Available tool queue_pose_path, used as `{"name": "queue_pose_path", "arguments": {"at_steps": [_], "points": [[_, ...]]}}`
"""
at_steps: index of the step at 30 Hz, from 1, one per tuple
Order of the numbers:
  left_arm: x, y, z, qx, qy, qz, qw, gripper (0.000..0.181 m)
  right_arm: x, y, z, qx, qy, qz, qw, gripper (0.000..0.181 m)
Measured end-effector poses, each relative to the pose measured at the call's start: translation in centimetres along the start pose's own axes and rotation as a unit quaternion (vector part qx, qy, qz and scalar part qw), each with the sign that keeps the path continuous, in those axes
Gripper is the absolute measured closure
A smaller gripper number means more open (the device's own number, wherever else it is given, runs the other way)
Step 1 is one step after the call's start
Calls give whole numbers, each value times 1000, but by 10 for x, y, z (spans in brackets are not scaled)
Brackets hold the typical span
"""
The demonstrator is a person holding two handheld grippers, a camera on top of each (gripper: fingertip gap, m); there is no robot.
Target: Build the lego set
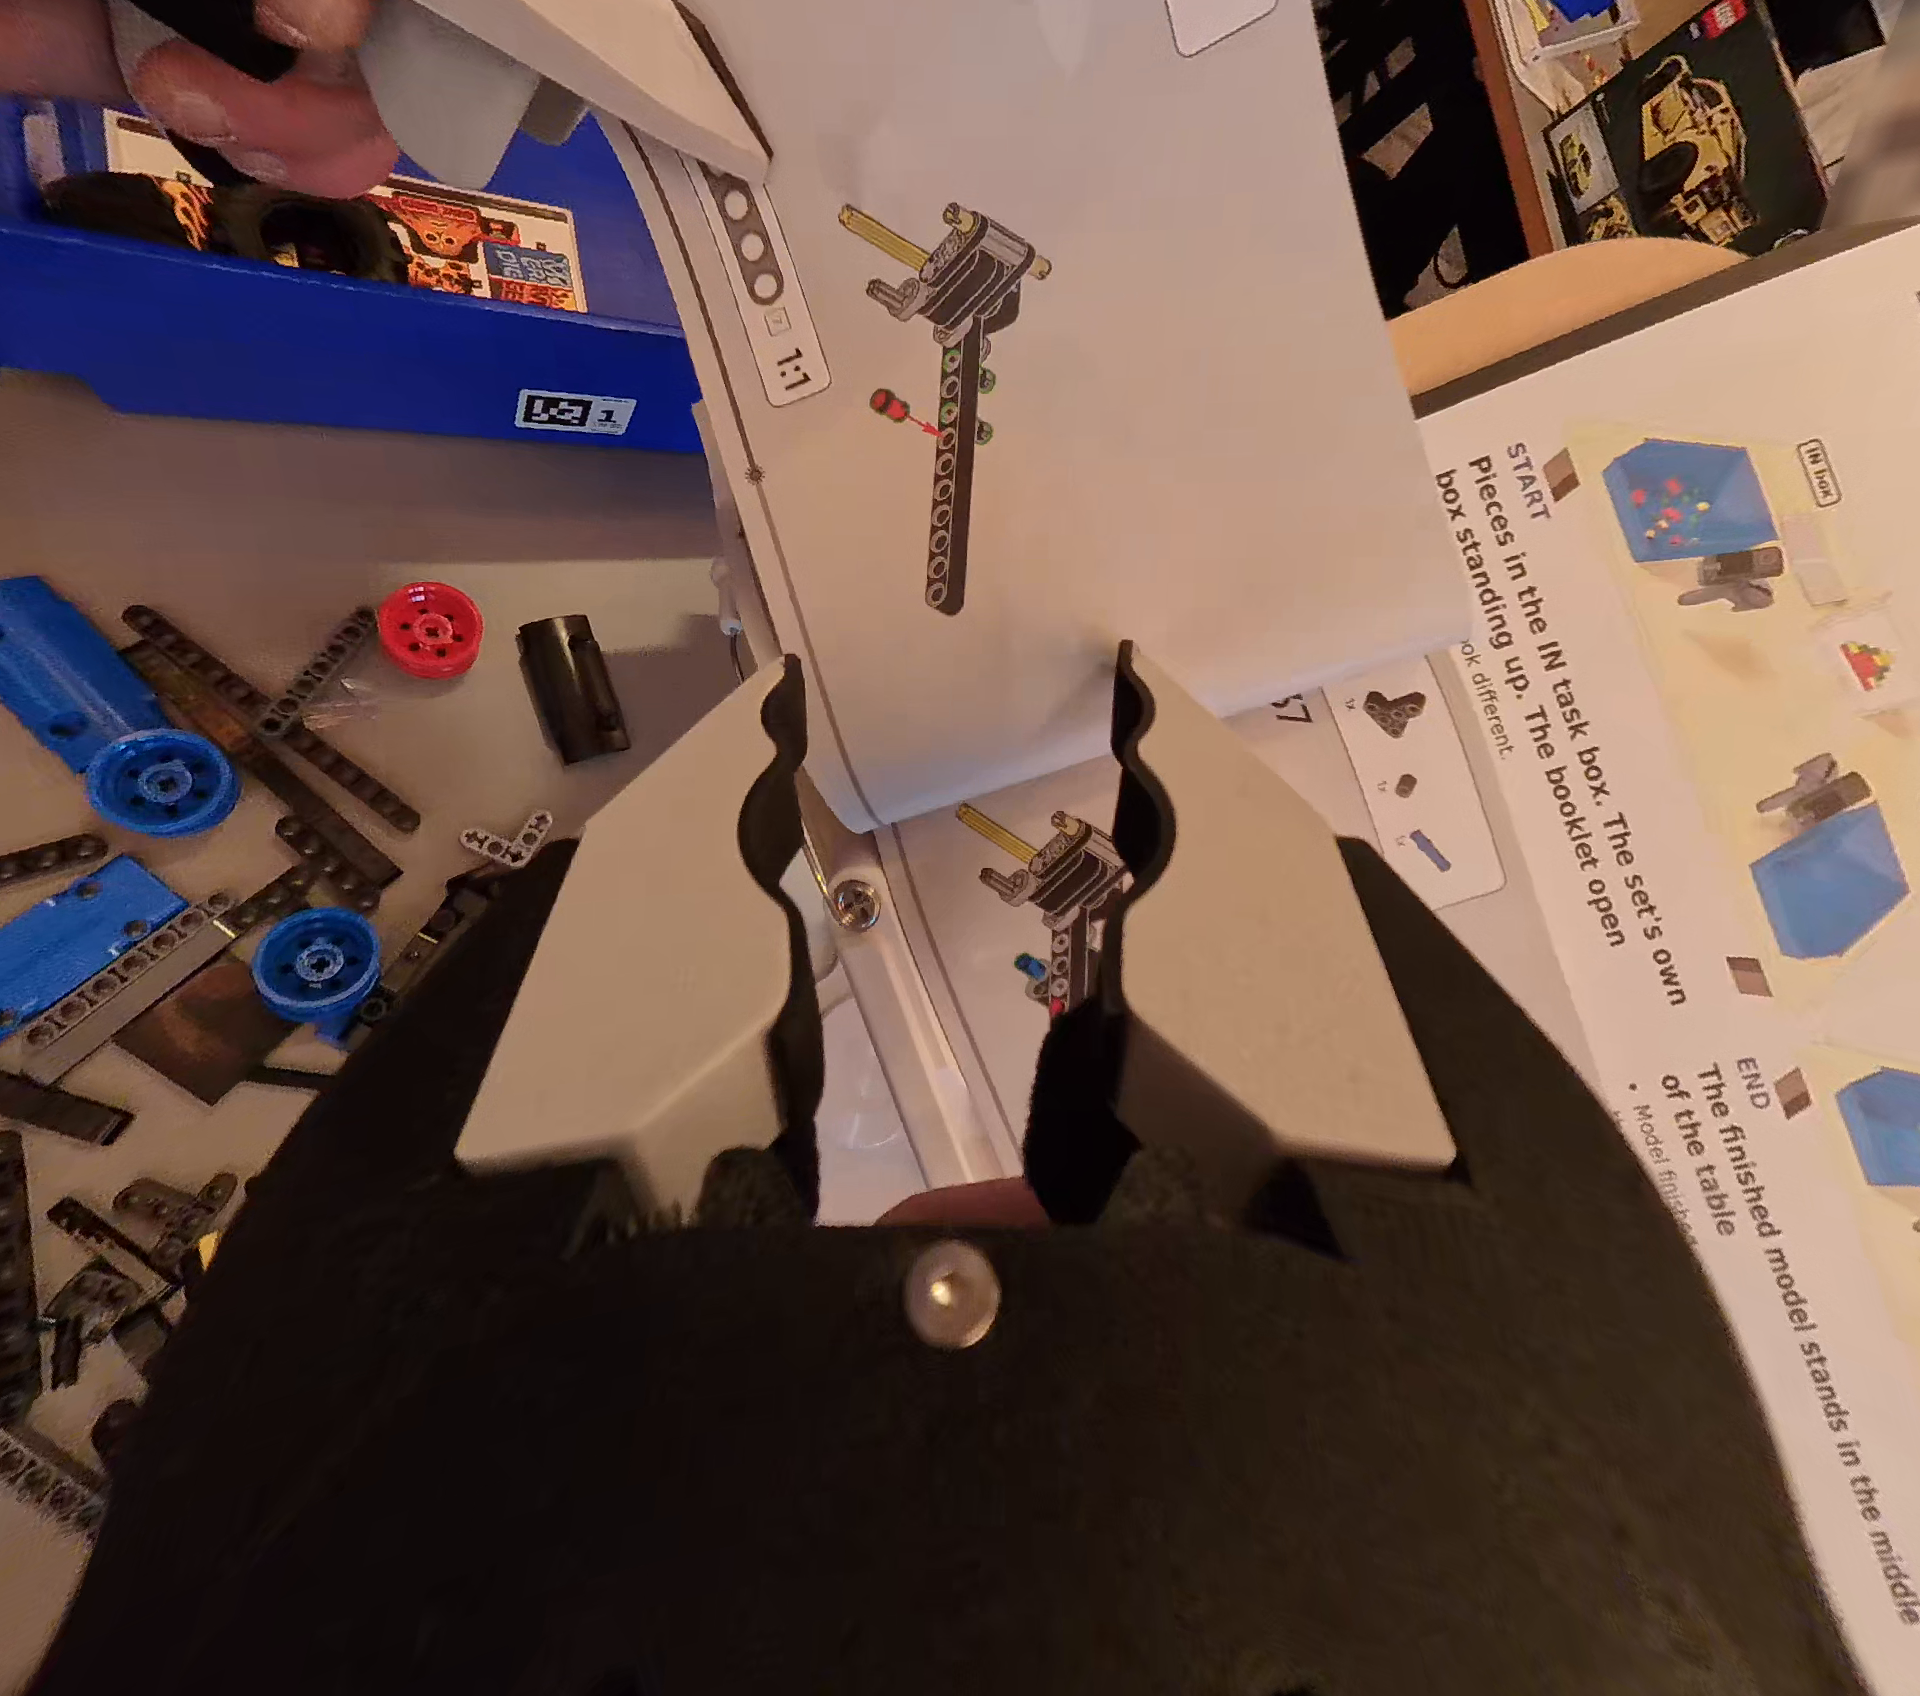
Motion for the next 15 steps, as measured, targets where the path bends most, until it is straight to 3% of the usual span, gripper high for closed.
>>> {"name": "queue_pose_path", "arguments": {"at_steps": [15], "points": [[-16, -17, 5, -36, 6, -51, 998, 181, -4, -10, 3, -8, 2, -8, 1000, 122]]}}
Point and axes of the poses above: each gripper's, where its closed fingertips meet, z out along the fingers, x out of its top, y = z × x across the jaws, the point moved 9 cm from there along -z, back along the fingers, and after that the axes turned 14 degrees about -y, right-handed, at the moved point
